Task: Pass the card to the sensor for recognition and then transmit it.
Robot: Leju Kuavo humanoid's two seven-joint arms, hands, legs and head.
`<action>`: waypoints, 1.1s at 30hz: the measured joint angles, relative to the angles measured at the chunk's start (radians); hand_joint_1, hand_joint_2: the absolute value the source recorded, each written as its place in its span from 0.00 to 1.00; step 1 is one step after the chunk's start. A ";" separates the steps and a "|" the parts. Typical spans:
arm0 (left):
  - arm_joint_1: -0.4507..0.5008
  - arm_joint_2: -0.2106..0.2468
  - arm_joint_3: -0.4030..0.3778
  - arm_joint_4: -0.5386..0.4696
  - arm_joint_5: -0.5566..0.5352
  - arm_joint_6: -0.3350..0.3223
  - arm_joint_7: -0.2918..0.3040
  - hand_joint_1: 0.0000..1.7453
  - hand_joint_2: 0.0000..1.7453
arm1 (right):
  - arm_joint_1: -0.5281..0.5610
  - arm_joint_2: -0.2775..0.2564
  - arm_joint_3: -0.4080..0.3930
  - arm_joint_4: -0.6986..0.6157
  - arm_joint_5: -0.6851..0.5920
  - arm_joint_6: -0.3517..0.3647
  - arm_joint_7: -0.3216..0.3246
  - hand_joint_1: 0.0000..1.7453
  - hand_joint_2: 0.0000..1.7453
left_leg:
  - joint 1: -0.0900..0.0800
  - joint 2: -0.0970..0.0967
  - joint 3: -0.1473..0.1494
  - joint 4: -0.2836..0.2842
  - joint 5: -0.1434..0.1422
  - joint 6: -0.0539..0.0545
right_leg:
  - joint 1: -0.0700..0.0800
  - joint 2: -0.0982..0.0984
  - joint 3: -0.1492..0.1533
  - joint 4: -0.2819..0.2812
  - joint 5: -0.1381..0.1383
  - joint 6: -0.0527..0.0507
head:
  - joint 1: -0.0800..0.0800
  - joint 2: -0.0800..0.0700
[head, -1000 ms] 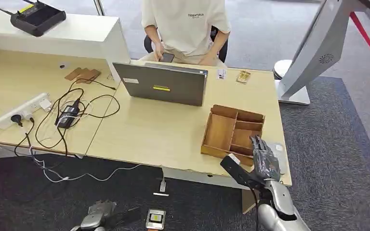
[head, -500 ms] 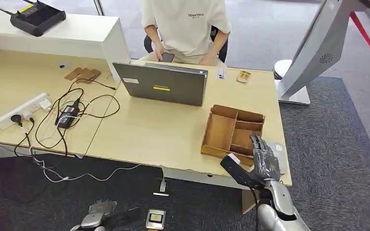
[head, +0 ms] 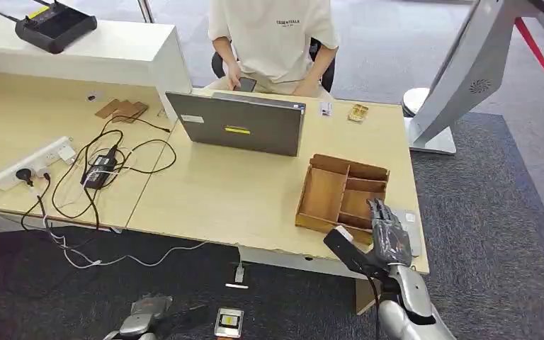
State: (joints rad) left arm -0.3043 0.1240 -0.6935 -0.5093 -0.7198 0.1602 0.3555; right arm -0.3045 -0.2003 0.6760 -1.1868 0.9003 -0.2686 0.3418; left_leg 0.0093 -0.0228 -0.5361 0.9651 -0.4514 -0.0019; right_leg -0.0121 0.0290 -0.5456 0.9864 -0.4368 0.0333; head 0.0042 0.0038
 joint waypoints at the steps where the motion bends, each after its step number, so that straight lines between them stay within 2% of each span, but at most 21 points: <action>1: 0.000 0.000 0.000 0.000 0.000 0.000 0.000 0.00 0.00 | 0.000 0.000 0.000 0.000 0.000 0.002 0.000 1.00 1.00 | 0.000 0.000 0.000 0.000 0.000 0.000 | 0.000 0.000 0.000 0.000 0.000 0.000 | 0.000 0.000; 17: -0.007 -0.008 -0.002 0.000 -0.018 -0.016 -0.009 0.00 0.00 | -0.004 0.002 -0.008 0.000 -0.031 0.017 -0.002 1.00 1.00 | 0.000 0.000 0.000 0.000 0.000 0.000 | 0.000 0.000 0.000 0.000 0.000 0.000 | 0.000 0.000; 20: -0.010 -0.010 -0.002 0.000 -0.020 -0.018 -0.010 0.00 0.00 | -0.004 0.002 -0.009 -0.001 -0.031 0.017 -0.002 0.96 1.00 | 0.000 0.000 0.000 0.000 0.000 0.000 | 0.000 0.000 0.000 0.000 0.000 0.000 | 0.000 0.000; 25: -0.014 -0.013 -0.003 0.000 -0.022 -0.021 -0.013 0.00 0.00 | -0.007 0.004 -0.009 0.000 -0.029 0.017 0.000 1.00 1.00 | 0.000 0.000 0.000 0.000 0.000 0.000 | 0.000 0.000 0.000 0.000 0.000 0.000 | 0.000 0.000; 33: -0.014 -0.014 -0.003 0.000 -0.027 -0.021 -0.021 0.00 0.00 | -0.013 0.008 -0.018 -0.007 -0.025 -0.034 -0.018 1.00 1.00 | 0.000 0.000 0.000 0.000 0.000 0.000 | 0.000 0.000 0.000 0.000 0.000 0.000 | 0.000 0.000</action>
State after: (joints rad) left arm -0.3187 0.1102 -0.6970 -0.5093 -0.7473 0.1396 0.3346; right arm -0.3172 -0.1919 0.6584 -1.1940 0.8751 -0.3022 0.3239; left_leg 0.0093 -0.0228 -0.5364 0.9651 -0.4514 -0.0019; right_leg -0.0121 0.0290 -0.5456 0.9865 -0.4368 0.0333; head 0.0042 0.0038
